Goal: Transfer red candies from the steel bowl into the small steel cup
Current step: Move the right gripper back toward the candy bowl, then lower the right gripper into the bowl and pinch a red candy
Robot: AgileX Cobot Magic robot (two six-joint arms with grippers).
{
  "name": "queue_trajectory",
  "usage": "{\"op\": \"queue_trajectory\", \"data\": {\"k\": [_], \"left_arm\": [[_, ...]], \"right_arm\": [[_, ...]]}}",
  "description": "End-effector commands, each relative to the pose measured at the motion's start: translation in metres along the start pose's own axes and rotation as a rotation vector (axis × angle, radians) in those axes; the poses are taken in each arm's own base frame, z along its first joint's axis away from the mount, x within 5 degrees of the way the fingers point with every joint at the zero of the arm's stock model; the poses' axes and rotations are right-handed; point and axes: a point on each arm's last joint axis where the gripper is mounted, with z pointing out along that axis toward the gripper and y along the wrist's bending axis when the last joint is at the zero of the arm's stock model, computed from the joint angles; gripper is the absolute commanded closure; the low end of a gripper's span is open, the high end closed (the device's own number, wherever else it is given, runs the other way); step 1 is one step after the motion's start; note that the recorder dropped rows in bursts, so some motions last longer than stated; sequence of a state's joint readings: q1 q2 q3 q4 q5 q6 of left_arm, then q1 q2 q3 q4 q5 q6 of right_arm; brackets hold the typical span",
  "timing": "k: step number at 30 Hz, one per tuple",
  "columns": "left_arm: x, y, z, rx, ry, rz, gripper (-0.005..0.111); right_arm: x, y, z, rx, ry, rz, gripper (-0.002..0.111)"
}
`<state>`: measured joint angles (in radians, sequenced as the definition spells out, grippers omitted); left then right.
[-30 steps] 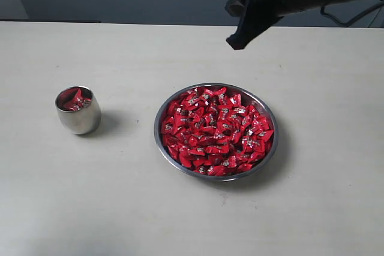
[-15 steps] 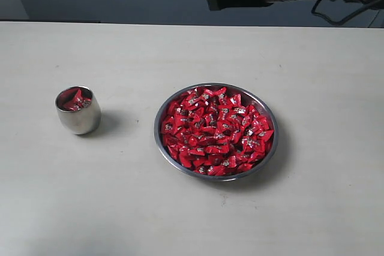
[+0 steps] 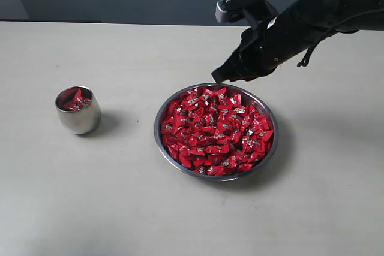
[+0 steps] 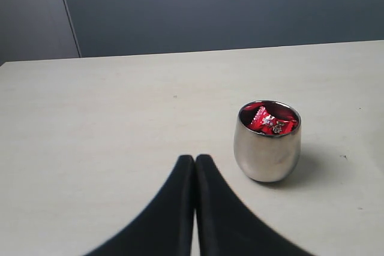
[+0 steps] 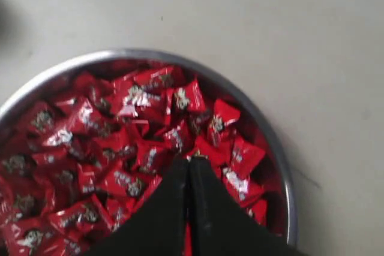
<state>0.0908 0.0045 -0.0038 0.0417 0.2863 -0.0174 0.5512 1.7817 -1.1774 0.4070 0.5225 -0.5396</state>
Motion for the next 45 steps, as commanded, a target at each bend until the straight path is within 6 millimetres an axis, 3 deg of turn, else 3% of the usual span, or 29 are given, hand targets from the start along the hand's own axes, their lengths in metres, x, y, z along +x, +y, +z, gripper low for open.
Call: {"op": "queue_trajectory", "data": {"k": [1, 3, 6, 13, 19, 24, 29, 38, 45], "left_arm": [[0.001, 0.0, 0.0, 0.007, -0.003, 0.0, 0.106], [0.001, 0.0, 0.0, 0.007, -0.003, 0.0, 0.106], [0.001, 0.0, 0.0, 0.007, -0.003, 0.0, 0.106], [0.001, 0.0, 0.0, 0.007, -0.003, 0.0, 0.106], [0.001, 0.0, 0.0, 0.007, -0.003, 0.0, 0.106], [0.001, 0.0, 0.0, 0.007, -0.003, 0.0, 0.106], [0.001, 0.0, 0.0, 0.007, -0.003, 0.0, 0.106], [0.001, 0.0, 0.0, 0.007, -0.003, 0.0, 0.106], [0.001, 0.0, 0.0, 0.007, -0.003, 0.0, 0.106]], "right_arm": [[0.007, 0.0, 0.004, -0.016, 0.079, 0.008, 0.088], [0.009, 0.001, 0.006, -0.027, 0.094, 0.016, 0.071], [0.013, 0.002, 0.009, -0.05, 0.141, 0.025, 0.06], [0.017, 0.022, 0.02, -0.09, 0.199, -0.063, 0.061], [0.012, 0.017, 0.026, -0.012, 0.145, -0.107, 0.061], [0.009, 0.014, 0.033, -0.014, 0.282, -0.053, 0.061], [0.004, 0.032, 0.033, -0.093, 0.353, -0.057, 0.061], [0.002, 0.069, 0.035, -0.187, 0.352, -0.436, 0.061], [0.001, 0.073, 0.036, -0.222, 0.32, -0.654, 0.061]]}}
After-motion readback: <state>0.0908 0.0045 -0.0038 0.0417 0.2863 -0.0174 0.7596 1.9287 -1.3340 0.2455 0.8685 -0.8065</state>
